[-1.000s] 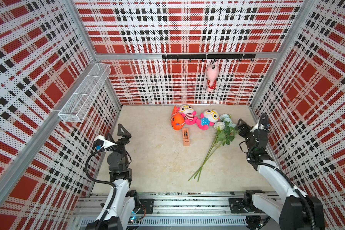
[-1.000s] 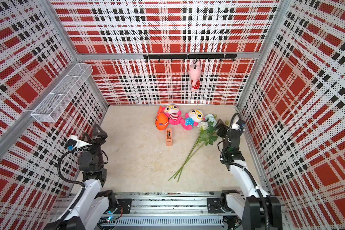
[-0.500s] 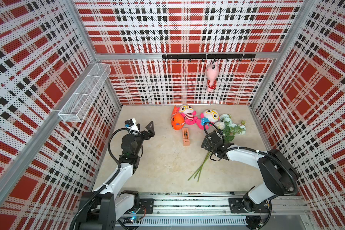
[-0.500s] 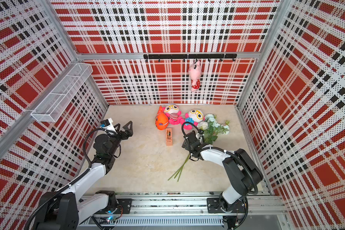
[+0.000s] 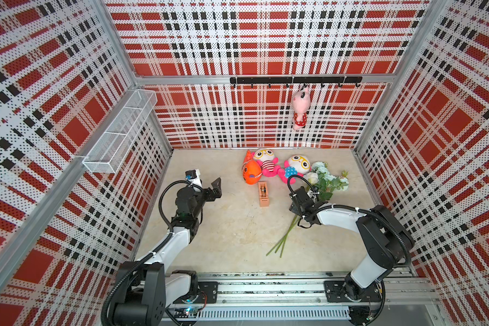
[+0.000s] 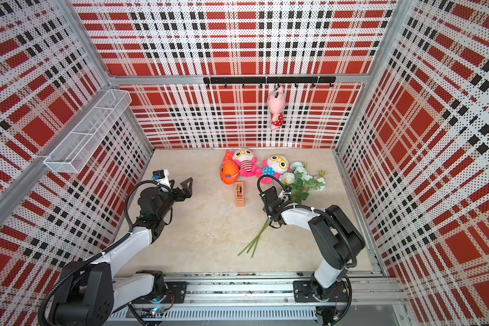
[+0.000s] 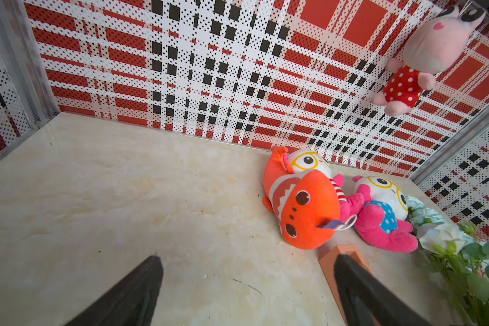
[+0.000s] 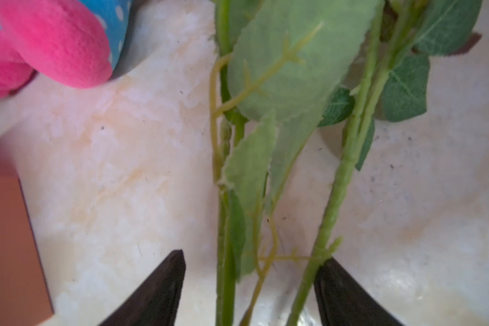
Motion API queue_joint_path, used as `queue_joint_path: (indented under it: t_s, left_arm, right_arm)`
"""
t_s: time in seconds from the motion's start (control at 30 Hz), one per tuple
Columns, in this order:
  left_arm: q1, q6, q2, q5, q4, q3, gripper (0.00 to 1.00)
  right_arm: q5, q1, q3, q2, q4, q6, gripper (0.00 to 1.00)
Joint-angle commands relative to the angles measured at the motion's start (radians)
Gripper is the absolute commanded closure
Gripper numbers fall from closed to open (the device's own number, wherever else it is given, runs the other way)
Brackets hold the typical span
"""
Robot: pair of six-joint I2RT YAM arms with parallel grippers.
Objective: Wrap bouquets with tape
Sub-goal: Pick up the unwrapped bouquet from the center of the board.
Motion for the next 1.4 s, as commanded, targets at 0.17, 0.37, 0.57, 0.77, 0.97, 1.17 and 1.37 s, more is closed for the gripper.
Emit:
queue_joint_path:
  t_s: [0.17,0.37,0.57,0.77,0.97,1.17,1.37]
  left_arm:
    - [0.003,0.027,0.006,0.0,-0.016,0.038,0.02]
    - [0.006,0.025,-0.004,-0.014,-0.033,0.044,0.02]
    - [0.007,0.029,-0.014,0.004,-0.045,0.046,0.02]
    - [0.007,0.024,-0.012,0.035,-0.046,0.055,0.02]
    - [0.007,0.019,-0.028,0.041,-0.047,0.052,0.02]
    - [0.007,0.007,-0.032,0.038,-0.042,0.055,0.02]
    - [0.016,-0.024,-0.038,0.008,-0.039,0.057,0.02]
  right_arm:
    - [0.028,-0.013,-0.011,0.038,0.044,0.057,0.57]
    - [0.01,-0.028,-0.026,0.065,0.082,0.06,0.66]
    - [0.01,-0.035,-0.029,0.069,0.088,0.052,0.8]
    - [0.025,-0.043,-0.073,0.006,0.103,0.056,0.91]
    - [0.053,-0.048,-0.123,-0.092,0.111,0.073,1.0]
    - [0.12,-0.064,-0.179,-0.253,0.103,0.074,1.0]
    - [0.15,-0.138,-0.193,-0.402,0.094,-0.027,1.0]
